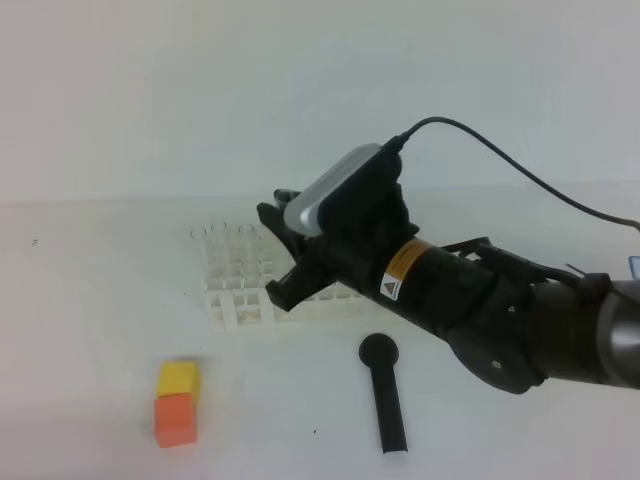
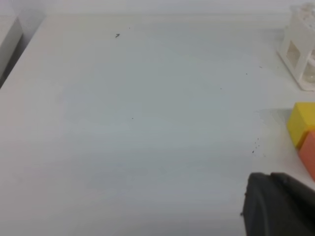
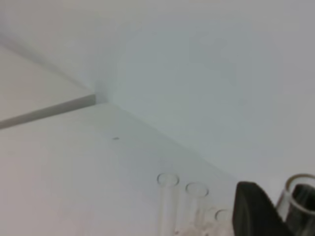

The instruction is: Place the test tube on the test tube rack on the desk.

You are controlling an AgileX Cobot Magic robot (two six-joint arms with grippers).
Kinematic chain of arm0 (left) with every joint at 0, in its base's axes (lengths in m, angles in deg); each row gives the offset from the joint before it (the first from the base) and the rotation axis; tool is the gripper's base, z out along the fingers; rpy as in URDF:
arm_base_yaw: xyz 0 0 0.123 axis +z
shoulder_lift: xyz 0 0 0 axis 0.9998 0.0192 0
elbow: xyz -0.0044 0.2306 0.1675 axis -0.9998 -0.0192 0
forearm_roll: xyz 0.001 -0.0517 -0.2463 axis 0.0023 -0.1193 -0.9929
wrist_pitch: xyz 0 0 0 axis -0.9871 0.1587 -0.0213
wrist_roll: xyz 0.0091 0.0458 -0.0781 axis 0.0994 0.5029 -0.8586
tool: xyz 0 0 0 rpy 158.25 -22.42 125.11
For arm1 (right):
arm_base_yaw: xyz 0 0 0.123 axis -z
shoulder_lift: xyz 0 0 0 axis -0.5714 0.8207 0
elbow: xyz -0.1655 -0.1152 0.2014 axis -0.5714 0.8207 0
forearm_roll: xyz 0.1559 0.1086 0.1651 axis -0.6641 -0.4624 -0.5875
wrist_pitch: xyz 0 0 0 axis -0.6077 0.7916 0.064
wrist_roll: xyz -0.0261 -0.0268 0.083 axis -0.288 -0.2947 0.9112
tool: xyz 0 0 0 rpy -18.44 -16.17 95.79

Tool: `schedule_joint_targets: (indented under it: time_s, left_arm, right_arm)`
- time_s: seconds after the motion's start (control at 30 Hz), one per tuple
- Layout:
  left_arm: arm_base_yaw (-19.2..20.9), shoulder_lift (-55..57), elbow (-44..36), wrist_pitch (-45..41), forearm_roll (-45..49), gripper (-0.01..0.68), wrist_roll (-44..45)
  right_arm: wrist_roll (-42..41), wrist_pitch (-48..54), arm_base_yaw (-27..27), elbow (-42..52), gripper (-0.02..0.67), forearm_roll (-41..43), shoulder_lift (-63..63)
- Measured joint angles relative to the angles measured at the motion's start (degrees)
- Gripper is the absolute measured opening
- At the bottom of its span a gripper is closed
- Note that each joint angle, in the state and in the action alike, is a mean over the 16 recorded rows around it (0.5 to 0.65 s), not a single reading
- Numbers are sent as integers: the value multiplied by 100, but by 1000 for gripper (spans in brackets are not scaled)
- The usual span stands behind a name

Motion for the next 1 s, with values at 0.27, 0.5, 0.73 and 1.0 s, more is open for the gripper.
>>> schedule_joint_targets:
  time_s: [0.27, 0.5, 0.73, 1.0]
  left_arm:
    - [0, 0, 0, 0, 0, -1, 0]
    - [0, 0, 0, 0, 0, -1, 0]
    - [0, 0, 0, 0, 0, -1, 0]
    - [0, 0, 0, 0, 0, -1, 0]
  right_arm:
    - [49, 267, -5, -281, 122, 604, 247]
    - [29, 419, -9, -536, 122, 757, 438]
    - [-21, 427, -9, -658, 122, 762, 611]
    - [-81, 316, -9, -693, 122, 762, 806]
